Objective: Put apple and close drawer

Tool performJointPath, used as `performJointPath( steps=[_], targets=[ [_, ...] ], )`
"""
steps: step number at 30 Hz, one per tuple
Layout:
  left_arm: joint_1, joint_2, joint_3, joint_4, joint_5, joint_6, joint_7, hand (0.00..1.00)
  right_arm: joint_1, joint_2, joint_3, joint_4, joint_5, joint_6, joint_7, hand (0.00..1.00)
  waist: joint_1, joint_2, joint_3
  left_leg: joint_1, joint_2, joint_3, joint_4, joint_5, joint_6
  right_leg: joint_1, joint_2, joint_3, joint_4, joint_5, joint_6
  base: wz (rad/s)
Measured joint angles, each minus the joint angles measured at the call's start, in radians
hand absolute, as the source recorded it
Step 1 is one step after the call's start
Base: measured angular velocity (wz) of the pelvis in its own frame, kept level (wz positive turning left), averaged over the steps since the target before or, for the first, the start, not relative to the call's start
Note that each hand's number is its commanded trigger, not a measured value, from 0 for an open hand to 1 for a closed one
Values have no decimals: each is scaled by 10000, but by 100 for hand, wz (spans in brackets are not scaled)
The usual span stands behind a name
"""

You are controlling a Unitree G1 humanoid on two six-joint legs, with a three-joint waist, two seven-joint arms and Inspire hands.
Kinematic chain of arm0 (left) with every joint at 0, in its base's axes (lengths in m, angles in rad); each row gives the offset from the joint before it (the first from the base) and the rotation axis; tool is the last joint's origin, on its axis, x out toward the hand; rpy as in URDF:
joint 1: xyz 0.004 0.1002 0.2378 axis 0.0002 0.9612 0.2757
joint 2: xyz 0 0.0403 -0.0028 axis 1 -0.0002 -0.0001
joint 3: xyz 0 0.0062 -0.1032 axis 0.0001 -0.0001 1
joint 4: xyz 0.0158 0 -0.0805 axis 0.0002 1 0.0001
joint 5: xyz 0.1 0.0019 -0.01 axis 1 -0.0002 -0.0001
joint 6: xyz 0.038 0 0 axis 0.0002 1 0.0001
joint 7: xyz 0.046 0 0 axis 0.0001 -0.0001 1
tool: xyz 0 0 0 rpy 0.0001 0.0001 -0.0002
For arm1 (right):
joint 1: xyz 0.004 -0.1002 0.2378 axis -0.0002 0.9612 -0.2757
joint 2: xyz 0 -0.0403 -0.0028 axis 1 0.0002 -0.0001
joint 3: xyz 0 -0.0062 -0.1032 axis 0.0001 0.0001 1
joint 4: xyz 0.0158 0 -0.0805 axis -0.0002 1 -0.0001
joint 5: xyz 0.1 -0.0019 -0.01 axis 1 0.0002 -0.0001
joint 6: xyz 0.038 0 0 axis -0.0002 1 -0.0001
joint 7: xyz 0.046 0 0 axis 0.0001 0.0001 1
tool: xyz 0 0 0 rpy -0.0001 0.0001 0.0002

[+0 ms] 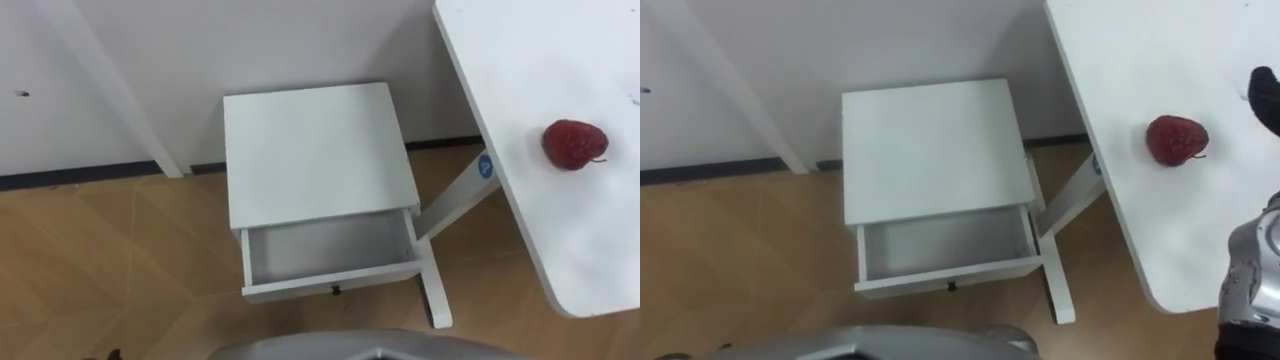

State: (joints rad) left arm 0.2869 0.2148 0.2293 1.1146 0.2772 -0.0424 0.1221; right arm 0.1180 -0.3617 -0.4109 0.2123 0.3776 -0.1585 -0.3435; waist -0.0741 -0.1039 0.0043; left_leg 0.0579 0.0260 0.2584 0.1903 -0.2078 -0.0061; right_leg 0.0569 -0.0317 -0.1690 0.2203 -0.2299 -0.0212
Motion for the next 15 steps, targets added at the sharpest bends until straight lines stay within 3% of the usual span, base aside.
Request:
performJointPath(
  steps=[5,15],
  targets=[
    [6,34,-85,-2,9,4,1,0,-151,0,36,254,-326,75,366,0,0,-123,25,-42,-2,-1,1,0,0,0,-11,-50,-7,16,10,0],
    [1,87,-381,-77,7,142,-190,0,-279,-1,600,1066,-864,148,1053,0,24,202,39,-109,56,1,157,-1,1,14,-19,-164,11,42,-29,2]
  ],
)
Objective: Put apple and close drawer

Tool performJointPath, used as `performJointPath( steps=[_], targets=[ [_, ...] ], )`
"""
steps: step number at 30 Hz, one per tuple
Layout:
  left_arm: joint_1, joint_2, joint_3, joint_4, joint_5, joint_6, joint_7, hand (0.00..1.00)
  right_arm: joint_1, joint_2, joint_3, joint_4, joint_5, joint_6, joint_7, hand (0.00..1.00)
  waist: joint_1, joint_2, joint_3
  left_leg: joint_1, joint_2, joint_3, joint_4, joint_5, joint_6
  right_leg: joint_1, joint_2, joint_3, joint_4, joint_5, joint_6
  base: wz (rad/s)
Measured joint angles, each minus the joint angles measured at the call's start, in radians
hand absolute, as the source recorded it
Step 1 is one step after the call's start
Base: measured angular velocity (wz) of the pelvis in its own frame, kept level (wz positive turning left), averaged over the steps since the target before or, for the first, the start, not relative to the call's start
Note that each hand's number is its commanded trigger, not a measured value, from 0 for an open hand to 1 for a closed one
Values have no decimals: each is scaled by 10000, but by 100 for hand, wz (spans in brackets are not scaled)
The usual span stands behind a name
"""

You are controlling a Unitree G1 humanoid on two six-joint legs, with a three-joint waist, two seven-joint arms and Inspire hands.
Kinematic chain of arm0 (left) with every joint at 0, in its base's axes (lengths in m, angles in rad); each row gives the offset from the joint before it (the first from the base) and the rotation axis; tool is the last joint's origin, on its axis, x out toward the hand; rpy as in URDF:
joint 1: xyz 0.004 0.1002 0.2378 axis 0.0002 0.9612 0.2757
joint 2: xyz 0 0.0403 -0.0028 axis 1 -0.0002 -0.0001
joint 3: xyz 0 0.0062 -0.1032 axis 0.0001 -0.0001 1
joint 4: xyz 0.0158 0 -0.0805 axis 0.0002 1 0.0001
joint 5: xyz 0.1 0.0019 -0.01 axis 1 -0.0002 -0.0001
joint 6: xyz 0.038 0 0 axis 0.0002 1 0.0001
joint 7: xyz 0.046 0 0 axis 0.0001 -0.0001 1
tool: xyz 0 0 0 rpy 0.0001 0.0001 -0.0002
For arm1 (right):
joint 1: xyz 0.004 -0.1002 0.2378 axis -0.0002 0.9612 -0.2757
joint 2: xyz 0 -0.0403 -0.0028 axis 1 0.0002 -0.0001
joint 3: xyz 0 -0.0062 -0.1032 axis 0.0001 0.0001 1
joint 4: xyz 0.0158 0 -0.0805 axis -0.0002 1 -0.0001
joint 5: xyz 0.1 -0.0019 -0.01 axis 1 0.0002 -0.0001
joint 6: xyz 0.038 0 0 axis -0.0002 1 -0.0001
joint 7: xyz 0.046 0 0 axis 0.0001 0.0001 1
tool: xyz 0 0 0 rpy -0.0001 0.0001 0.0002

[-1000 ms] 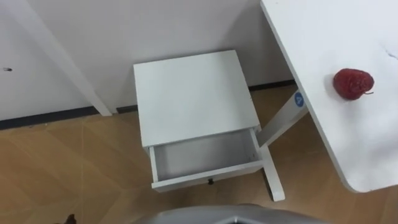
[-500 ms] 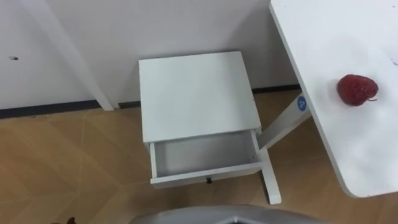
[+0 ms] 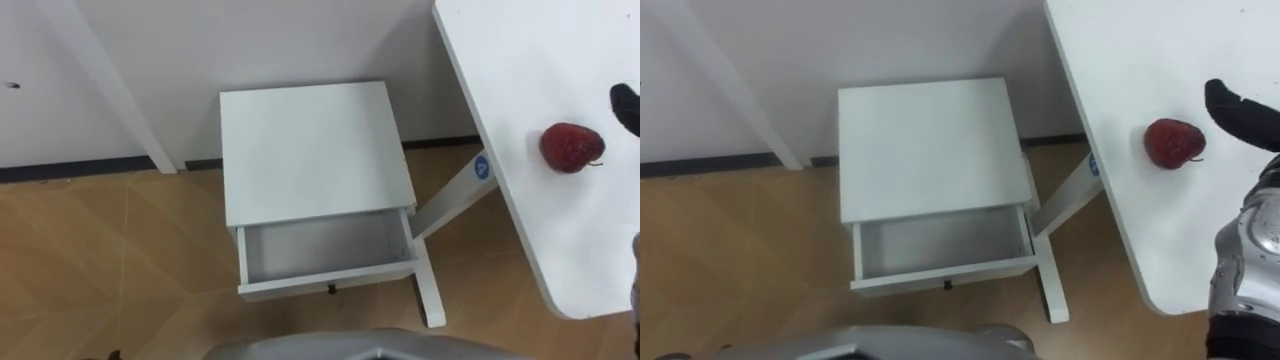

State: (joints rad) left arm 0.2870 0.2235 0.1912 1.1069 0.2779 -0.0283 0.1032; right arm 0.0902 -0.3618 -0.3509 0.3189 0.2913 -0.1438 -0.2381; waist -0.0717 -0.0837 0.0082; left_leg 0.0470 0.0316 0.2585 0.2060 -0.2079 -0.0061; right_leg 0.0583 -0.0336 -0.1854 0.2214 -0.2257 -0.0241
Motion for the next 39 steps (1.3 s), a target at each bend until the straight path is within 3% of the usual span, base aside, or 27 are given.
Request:
performJointPath(
  steps=[5,10,25,39],
  targets=[
    [16,-6,-44,-70,23,32,-84,0,0,-2,195,313,-185,149,480,0,73,145,-51,0,30,15,4,0,0,-59,17,-31,-7,7,-16,1],
    [12,-5,-32,-105,198,16,-87,0,-1,-4,194,366,-223,141,852,0,208,141,-72,13,23,14,-1,1,0,-25,17,-45,-32,7,-16,0],
    [-103,0,-112,-72,321,0,-539,0,-5,-3,577,738,-1032,140,1307,0,249,18,14,-6,75,-19,65,0,0,75,10,-113,-12,11,-19,0],
    [-21,-2,-84,-58,479,-73,-667,0,-3,-3,567,1047,-1432,113,1670,0,231,75,-33,-25,70,-91,236,-1,2,90,20,-112,-10,25,-43,0]
  ],
)
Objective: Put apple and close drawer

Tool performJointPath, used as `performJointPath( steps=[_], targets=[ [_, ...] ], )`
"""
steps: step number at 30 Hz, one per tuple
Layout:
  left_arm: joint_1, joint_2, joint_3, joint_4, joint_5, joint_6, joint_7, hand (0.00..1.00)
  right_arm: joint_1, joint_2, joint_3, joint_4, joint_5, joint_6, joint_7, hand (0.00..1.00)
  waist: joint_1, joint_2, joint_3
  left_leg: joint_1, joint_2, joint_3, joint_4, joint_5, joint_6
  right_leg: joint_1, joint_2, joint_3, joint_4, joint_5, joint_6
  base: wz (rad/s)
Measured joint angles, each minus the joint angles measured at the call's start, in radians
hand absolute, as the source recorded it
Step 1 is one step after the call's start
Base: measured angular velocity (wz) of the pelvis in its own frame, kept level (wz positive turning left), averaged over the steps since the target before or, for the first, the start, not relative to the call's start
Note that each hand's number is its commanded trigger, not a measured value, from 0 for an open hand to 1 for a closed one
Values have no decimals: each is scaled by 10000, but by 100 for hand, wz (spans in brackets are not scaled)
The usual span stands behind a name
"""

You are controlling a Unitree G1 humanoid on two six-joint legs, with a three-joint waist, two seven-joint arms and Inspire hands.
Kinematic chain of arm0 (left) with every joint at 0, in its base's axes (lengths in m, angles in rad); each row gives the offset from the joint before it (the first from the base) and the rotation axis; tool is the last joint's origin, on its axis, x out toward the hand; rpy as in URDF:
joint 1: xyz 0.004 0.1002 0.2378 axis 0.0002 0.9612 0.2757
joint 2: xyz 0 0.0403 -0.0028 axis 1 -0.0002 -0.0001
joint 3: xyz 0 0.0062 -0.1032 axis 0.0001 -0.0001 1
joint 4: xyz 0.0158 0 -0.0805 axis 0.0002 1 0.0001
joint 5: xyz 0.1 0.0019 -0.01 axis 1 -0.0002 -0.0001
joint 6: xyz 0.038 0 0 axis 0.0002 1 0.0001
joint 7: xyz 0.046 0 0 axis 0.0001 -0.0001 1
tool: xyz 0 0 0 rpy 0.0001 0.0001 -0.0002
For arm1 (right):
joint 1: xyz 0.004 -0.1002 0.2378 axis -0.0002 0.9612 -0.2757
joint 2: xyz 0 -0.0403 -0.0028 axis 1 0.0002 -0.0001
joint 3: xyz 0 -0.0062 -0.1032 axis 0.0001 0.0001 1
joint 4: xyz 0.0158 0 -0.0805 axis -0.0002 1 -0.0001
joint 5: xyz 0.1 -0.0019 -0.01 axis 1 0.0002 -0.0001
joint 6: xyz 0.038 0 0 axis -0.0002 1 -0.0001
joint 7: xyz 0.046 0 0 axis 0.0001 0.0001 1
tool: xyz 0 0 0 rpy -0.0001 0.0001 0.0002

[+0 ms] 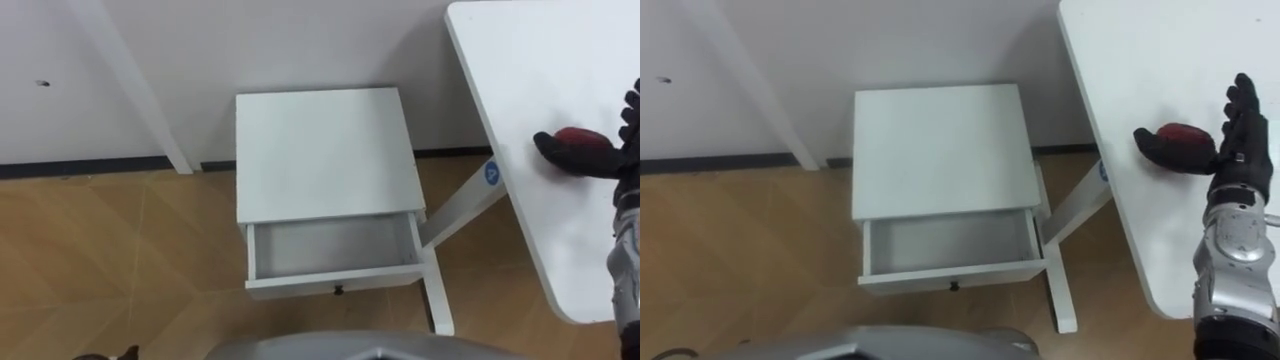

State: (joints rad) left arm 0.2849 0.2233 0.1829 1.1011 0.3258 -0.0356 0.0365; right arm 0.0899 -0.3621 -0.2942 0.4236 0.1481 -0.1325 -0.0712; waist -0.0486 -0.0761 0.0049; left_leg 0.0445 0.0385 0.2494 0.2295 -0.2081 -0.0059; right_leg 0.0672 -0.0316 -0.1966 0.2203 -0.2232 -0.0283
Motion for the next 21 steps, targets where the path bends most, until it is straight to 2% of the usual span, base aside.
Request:
performJointPath(
  steps=[3,5,16,17,18,19,20,21],
  targets=[
    [0,1,43,-2,61,-22,28,0,2,1,1,472,-1,-122,9,0,10,-42,-68,5,-2,-14,0,0,0,31,2,-21,-15,2,-1,1],
    [4,-3,43,0,68,-71,28,0,16,1,1,941,-2,-128,52,0,16,-72,-86,2,-2,-19,-1,-1,0,39,3,-35,-11,3,-2,0],
    [14,-4,87,2,107,-142,39,0,75,1,-24,1238,-312,-216,221,0,8,-3,-86,-74,12,-15,62,-29,36,43,7,-60,-119,15,-13,0],
    [14,-3,87,2,110,-142,39,0,77,1,-33,1238,-356,-227,213,22,-1,20,-78,-82,14,-17,62,-29,37,38,11,-74,-147,29,3,4],
    [24,-4,87,2,133,-142,39,0,78,1,-35,1243,-390,-229,196,68,-9,21,-79,-77,14,-16,60,-29,37,46,11,-73,-157,35,11,3],
    [32,-4,89,2,151,-141,39,0,80,1,-35,1245,-412,-231,193,76,-9,26,-79,-73,14,-16,59,-29,37,52,10,-71,-159,36,13,0],
    [39,-1,91,2,183,-141,39,0,80,1,-37,1302,-453,-294,167,100,-16,23,-82,-68,10,-16,58,-29,37,66,7,-74,-163,40,16,0],
    [36,0,90,2,187,-142,39,0,74,0,-49,1432,-481,-405,85,100,-21,11,-90,-65,9,-17,57,-29,37,85,8,-81,-155,44,17,0]
  ],
)
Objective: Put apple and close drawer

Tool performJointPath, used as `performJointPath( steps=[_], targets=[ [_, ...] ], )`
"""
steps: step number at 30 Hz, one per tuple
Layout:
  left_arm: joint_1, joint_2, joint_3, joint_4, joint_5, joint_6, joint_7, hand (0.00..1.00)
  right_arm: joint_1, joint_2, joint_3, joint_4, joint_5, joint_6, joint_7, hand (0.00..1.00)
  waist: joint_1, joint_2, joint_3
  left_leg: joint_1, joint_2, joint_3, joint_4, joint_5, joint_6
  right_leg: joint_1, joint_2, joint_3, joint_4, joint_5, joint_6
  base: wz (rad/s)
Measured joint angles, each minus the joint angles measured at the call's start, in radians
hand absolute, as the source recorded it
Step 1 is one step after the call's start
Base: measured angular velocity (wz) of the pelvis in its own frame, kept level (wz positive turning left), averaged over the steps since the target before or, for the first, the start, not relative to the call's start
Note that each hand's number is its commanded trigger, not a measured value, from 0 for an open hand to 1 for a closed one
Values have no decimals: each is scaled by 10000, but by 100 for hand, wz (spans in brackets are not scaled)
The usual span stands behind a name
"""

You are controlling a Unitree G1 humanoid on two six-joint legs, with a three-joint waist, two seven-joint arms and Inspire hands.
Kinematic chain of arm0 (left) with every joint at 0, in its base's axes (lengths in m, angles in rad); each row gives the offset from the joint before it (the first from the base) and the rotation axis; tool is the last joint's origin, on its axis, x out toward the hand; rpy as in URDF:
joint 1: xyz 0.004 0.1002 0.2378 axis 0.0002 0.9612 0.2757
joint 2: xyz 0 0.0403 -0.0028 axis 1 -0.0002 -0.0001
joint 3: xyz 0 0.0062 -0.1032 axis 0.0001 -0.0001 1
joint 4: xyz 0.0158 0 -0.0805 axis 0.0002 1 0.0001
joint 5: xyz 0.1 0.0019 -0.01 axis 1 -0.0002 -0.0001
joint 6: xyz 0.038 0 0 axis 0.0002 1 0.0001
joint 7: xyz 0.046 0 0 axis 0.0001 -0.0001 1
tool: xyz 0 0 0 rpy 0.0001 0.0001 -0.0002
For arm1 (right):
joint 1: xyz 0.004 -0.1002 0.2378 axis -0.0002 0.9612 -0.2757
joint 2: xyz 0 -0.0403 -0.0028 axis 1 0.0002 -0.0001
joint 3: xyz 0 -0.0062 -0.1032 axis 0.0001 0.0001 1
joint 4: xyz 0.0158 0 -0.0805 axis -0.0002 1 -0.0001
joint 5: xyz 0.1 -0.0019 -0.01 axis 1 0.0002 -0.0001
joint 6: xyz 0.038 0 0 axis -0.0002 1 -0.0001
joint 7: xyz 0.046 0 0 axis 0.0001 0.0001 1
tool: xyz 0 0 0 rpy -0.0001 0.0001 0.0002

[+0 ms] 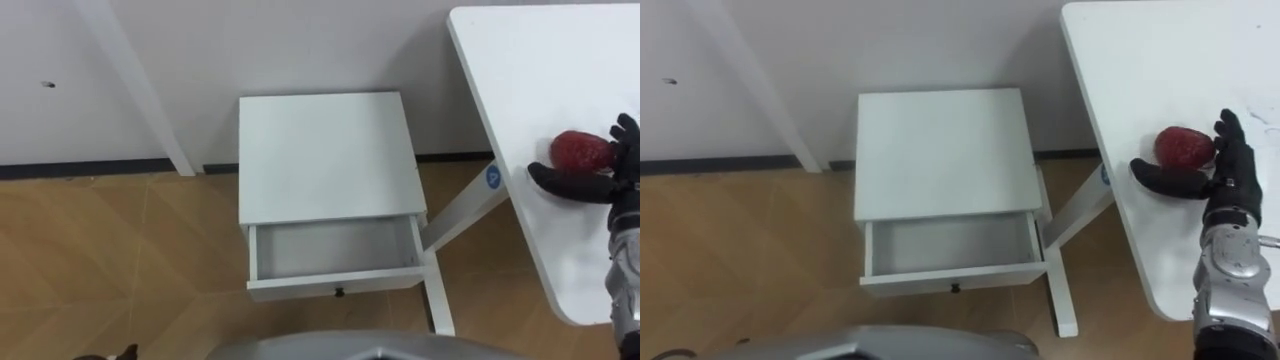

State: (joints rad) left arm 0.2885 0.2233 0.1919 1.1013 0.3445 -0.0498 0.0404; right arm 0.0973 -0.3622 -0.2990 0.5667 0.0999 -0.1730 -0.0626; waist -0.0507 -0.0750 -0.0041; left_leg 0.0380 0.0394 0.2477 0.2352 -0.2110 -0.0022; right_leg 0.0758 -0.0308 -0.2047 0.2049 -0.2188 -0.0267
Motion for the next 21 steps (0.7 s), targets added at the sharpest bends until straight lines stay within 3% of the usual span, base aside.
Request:
performJointPath(
  steps=[9,19,21],
  targets=[
    [-47,-1,-8,3,-7,-10,-41,0,-186,-70,-595,653,-476,-345,-345,100,-23,2,1,65,10,1,2,-1,-2,128,6,-174,-52,11,0,2],
    [-57,1,-8,5,-13,-11,-60,0,-298,-70,-454,949,-695,-387,-417,100,-6,-74,23,65,6,-15,4,-7,7,201,-22,-266,-201,9,5,1],
    [-91,3,-8,7,-15,-10,-34,0,-299,-69,-256,932,-703,-442,-412,100,9,-134,-2,21,4,-23,9,-6,7,137,-12,-275,-190,10,4,0]
  ],
)
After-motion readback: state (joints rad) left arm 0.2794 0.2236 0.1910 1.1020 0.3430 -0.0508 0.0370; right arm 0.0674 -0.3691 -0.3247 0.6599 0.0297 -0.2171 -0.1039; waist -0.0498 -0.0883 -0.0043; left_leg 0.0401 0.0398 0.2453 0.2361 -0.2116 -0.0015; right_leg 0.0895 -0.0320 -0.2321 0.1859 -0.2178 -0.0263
